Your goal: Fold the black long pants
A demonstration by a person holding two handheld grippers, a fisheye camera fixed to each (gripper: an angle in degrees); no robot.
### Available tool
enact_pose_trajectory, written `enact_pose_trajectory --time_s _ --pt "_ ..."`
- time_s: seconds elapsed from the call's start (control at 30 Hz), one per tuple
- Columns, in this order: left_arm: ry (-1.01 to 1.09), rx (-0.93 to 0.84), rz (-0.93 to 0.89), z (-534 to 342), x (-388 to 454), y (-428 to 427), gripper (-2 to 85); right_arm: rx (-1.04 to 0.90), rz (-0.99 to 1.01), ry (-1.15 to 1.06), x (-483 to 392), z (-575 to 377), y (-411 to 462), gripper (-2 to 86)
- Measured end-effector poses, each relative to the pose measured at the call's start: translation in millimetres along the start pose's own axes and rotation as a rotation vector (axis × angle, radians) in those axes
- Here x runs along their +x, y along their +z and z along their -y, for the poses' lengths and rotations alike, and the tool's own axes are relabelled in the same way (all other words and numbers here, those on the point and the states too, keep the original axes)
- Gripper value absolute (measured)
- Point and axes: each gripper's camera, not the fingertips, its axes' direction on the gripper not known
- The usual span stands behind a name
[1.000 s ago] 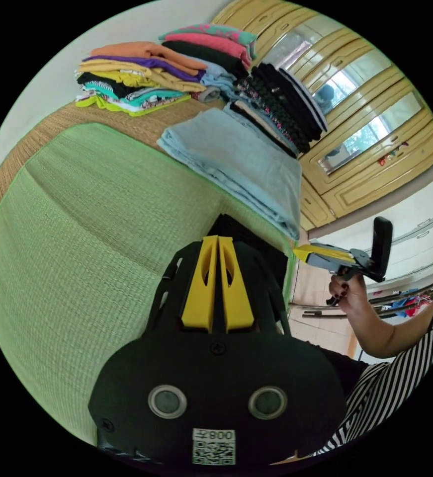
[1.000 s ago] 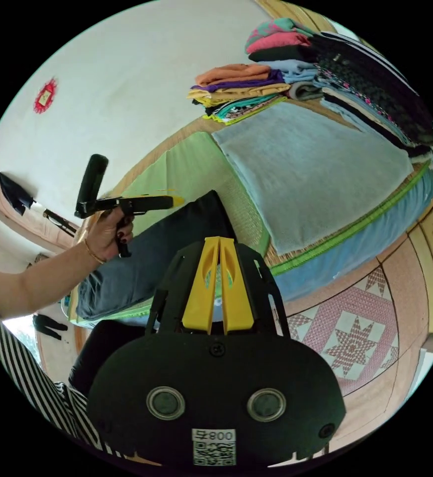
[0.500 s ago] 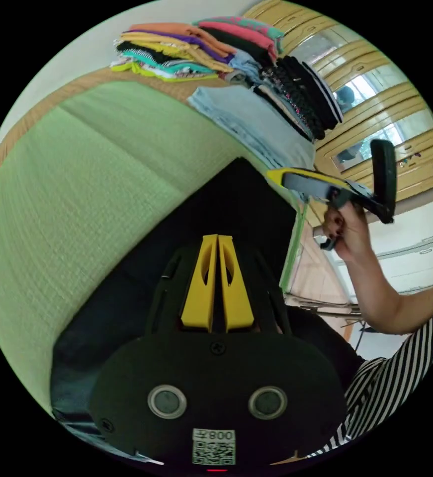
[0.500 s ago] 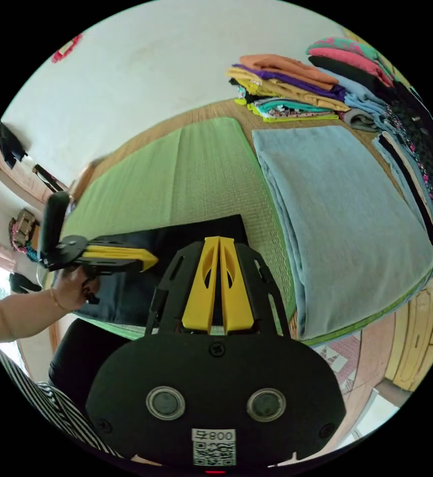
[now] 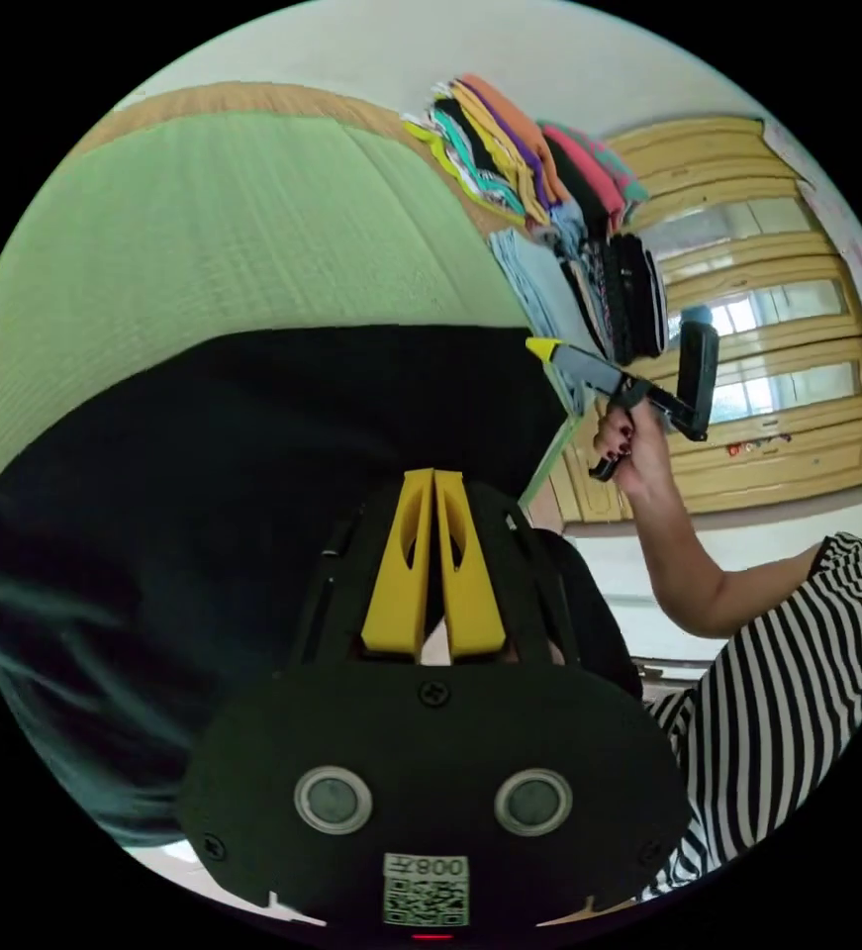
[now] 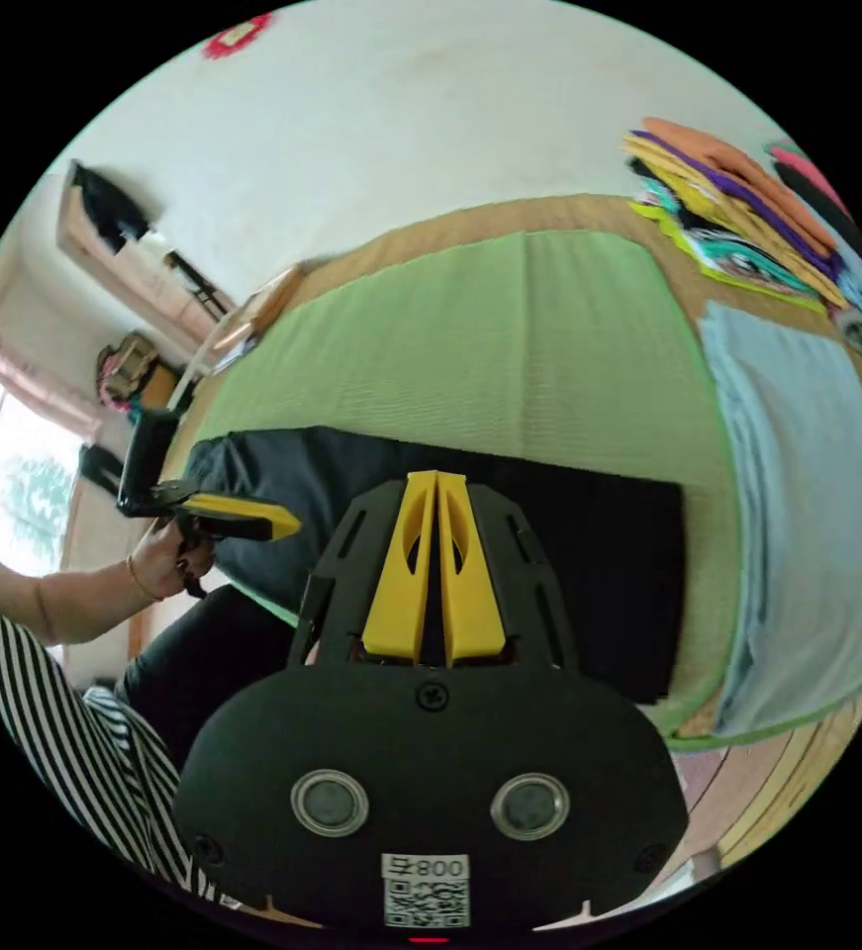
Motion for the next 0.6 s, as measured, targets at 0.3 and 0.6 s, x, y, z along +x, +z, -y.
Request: enact_pose_trajectory --time_s 0.3,0.6 --pt "-0.089 0.202 0.331 -62.2 -136.7 -72.6 5.2 -0.139 0.254 -0.296 -117.5 136.6 42.7 1.2" --pt "-0.16 0.077 0.382 -113.7 -255.9 -35.9 3.6 -0.33 0.306 -0.424 -196.6 252.3 98.9 2.4"
